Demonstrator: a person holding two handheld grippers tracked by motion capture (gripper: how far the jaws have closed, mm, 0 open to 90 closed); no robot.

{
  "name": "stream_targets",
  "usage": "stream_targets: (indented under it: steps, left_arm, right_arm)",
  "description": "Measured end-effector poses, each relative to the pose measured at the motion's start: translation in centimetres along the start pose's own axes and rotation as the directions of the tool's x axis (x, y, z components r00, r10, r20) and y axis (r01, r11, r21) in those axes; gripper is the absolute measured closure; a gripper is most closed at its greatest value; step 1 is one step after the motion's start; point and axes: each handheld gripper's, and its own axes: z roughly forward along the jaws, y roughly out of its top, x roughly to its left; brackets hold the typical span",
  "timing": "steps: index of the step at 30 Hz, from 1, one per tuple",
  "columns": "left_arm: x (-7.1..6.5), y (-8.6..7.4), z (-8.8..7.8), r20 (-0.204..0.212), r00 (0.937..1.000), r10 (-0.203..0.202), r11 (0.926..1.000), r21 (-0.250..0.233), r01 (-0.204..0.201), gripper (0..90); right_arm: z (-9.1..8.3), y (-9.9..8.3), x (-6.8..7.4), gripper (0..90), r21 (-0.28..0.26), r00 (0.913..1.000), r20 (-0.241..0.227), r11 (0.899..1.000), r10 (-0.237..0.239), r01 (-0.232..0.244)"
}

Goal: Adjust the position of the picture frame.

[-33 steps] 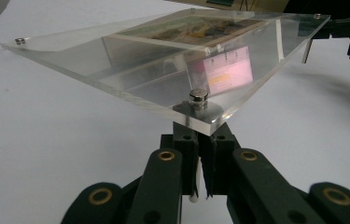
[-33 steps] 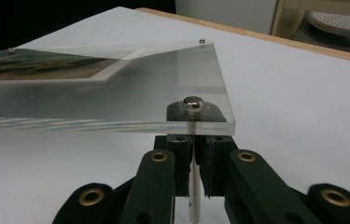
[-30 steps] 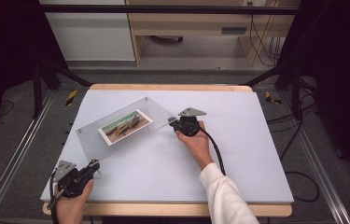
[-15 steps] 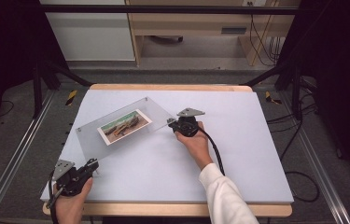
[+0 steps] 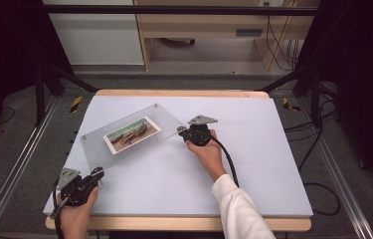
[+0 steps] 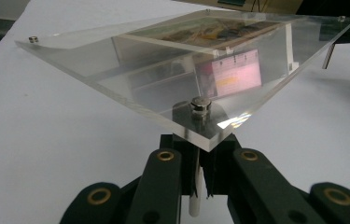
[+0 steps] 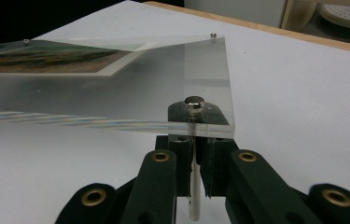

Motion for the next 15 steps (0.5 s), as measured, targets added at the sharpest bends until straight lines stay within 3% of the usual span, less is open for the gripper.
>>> stream_targets:
  steps: [10,15]
  left_arm:
    - [-0.03,0.03,-0.01,-0.002,1.0,0.002,1.0,0.007,-0.002,84.2]
    - [-0.01,0.23,-0.19,-0.002,1.0,0.008,1.0,-0.002,-0.008,84.2]
  right_arm:
    - [0.1,-0.04,-0.08,80.5,0.0,0.9999,-0.003,1.0,0.016,-0.016]
    - [-0.03,0.17,0.22,84.7,-0.009,0.9998,0.012,1.0,-0.018,0.018]
